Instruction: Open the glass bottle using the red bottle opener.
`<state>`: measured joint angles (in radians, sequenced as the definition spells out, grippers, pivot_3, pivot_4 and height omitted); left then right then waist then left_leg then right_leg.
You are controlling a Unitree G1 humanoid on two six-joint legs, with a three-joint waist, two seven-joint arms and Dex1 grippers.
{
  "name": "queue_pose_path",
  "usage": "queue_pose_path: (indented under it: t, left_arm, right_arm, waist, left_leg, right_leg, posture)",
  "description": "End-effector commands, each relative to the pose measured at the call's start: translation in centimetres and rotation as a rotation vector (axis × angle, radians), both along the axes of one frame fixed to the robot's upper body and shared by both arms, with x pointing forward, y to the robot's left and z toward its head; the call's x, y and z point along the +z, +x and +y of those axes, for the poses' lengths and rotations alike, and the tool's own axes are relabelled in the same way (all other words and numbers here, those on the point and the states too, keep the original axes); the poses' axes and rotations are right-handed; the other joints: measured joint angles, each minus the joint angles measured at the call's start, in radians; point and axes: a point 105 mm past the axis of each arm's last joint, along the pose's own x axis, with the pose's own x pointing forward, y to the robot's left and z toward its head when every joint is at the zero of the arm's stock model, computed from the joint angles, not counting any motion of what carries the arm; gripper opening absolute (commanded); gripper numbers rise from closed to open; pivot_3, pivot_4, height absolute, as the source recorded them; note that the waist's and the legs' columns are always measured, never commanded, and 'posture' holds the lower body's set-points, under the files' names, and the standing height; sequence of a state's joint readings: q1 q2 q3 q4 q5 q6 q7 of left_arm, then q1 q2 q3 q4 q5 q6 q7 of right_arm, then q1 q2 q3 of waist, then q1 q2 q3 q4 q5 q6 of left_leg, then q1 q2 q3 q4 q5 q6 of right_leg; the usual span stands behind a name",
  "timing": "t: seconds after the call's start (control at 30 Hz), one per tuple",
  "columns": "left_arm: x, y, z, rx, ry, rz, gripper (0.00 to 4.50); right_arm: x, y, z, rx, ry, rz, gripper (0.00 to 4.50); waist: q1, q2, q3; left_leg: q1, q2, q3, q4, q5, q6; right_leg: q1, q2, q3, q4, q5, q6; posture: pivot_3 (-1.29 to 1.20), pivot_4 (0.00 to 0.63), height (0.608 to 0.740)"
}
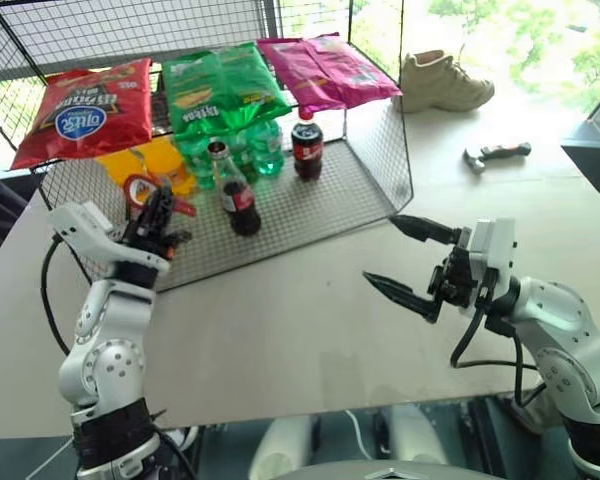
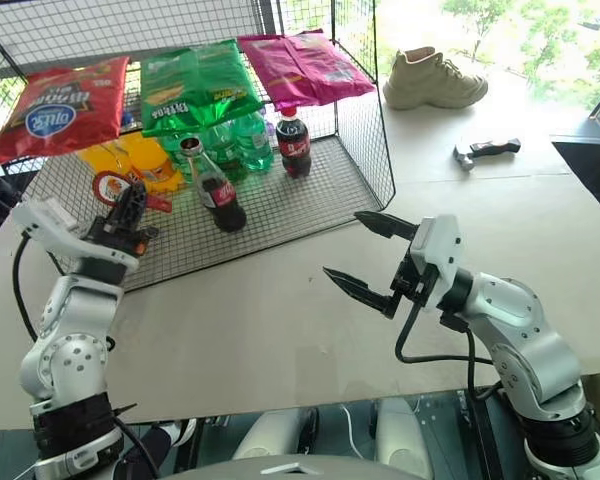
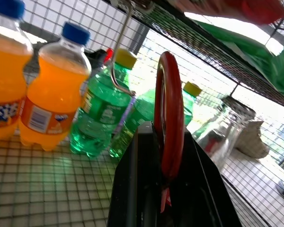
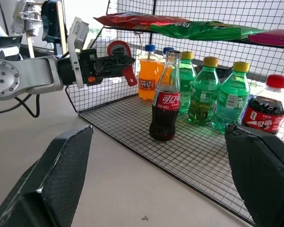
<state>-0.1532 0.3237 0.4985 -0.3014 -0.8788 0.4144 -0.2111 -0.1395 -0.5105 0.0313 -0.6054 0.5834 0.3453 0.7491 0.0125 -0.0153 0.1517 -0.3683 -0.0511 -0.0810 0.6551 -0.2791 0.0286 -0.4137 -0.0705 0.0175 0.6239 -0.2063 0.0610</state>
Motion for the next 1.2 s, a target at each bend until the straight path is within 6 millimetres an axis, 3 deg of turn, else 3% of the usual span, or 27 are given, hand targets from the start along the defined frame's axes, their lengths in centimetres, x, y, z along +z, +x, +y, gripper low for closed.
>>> queue_pose_path:
  t: [0.03, 0.13, 0.27, 0.37, 0.43, 0.77, 0.97, 1.13, 1.2]
  left_arm:
    - [2.1, -0.4, -0.7, -0.055, -0.029, -0.078, 0.04]
    - [2.1, -0.3, -2.1, -0.165, -0.089, -0.079, 0.04]
    - [2.0, -1.1, -7.3, -0.510, -0.182, -0.047, 0.04]
    - [1.8, -2.1, -11.3, -0.787, -0.183, -0.001, 0.04]
    - [1.7, -2.6, -12.5, -0.908, -0.169, 0.024, 0.04]
    - [1.4, -3.3, -16.1, -1.263, -0.097, 0.089, 0.04]
    - [1.5, -3.6, -17.2, -1.323, -0.085, 0.082, 0.04]
    - [0.9, -3.5, -17.3, -1.335, -0.079, 0.102, 0.04]
    - [0.5, -3.7, -17.2, -1.344, -0.071, 0.115, 0.00]
  right_arm:
    - [0.9, -0.2, 0.2, 0.008, 0.012, -0.037, 4.50]
    - [0.8, -0.1, 0.3, 0.009, 0.007, -0.026, 4.50]
    - [1.0, 0.7, 0.7, 0.007, 0.041, 0.068, 4.50]
    - [-0.4, 1.6, 0.9, 0.015, -0.078, 0.214, 4.50]
    - [-0.8, 1.4, 1.2, 0.083, -0.130, 0.308, 4.50]
    - [-0.7, -0.1, 3.4, 0.385, -0.206, 0.663, 4.50]
    - [-0.1, 0.7, 4.7, 0.391, -0.196, 0.698, 4.50]
    - [1.0, 0.1, 5.5, 0.457, -0.166, 0.712, 4.50]
    - [1.4, 0.1, 5.7, 0.468, -0.155, 0.718, 3.95]
  waist:
    - [0.001, 0.000, 0.000]
    - [0.000, 0.000, 0.000]
    - [-0.001, 0.000, 0.000]
    - [-0.001, 0.000, 0.000]
    - [-0.003, 0.000, 0.000]
    - [-0.023, -0.001, 0.001]
    - [-0.025, -0.001, 0.001]
    - [-0.025, 0.000, 0.001]
    - [-0.025, 0.000, 0.001]
  left_leg:
    - [0.000, 0.000, 0.000, 0.000, 0.000, 0.000]
    - [0.000, 0.000, 0.000, 0.000, 0.000, 0.000]
    - [0.000, 0.000, 0.000, 0.000, 0.000, 0.000]
    - [0.000, 0.000, 0.000, 0.000, 0.000, 0.000]
    - [0.000, 0.000, 0.000, 0.001, 0.000, 0.000]
    - [0.000, 0.000, 0.000, 0.000, 0.000, 0.000]
    - [-0.001, 0.000, -0.001, 0.000, 0.000, 0.000]
    - [-0.002, 0.000, 0.000, 0.000, 0.000, 0.000]
    - [-0.002, 0.000, 0.000, 0.000, 0.000, 0.000]
  right_leg:
    - [0.000, 0.000, 0.000, 0.000, 0.000, 0.000]
    - [0.000, 0.000, 0.000, 0.000, 0.000, 0.000]
    - [0.000, 0.000, 0.000, 0.000, 0.000, 0.000]
    - [0.000, 0.000, 0.000, 0.001, 0.000, 0.000]
    - [0.000, 0.000, 0.000, 0.001, 0.000, 0.000]
    - [0.000, 0.001, 0.000, 0.000, -0.001, -0.002]
    - [-0.001, 0.001, 0.000, 0.000, -0.001, -0.002]
    - [-0.002, 0.000, 0.000, 0.000, -0.001, -0.002]
    - [-0.002, 0.000, 0.000, 0.000, -0.001, -0.002]
  posture:
    - [0.00, 0.150, 0.740]
    - [0.00, 0.150, 0.740]
    - [0.00, 0.150, 0.740]
    - [0.00, 0.150, 0.740]
    - [0.00, 0.150, 0.740]
    - [0.00, 0.150, 0.740]
    - [0.00, 0.150, 0.740]
    - [0.00, 0.150, 0.740]
    - [0.00, 0.150, 0.740]
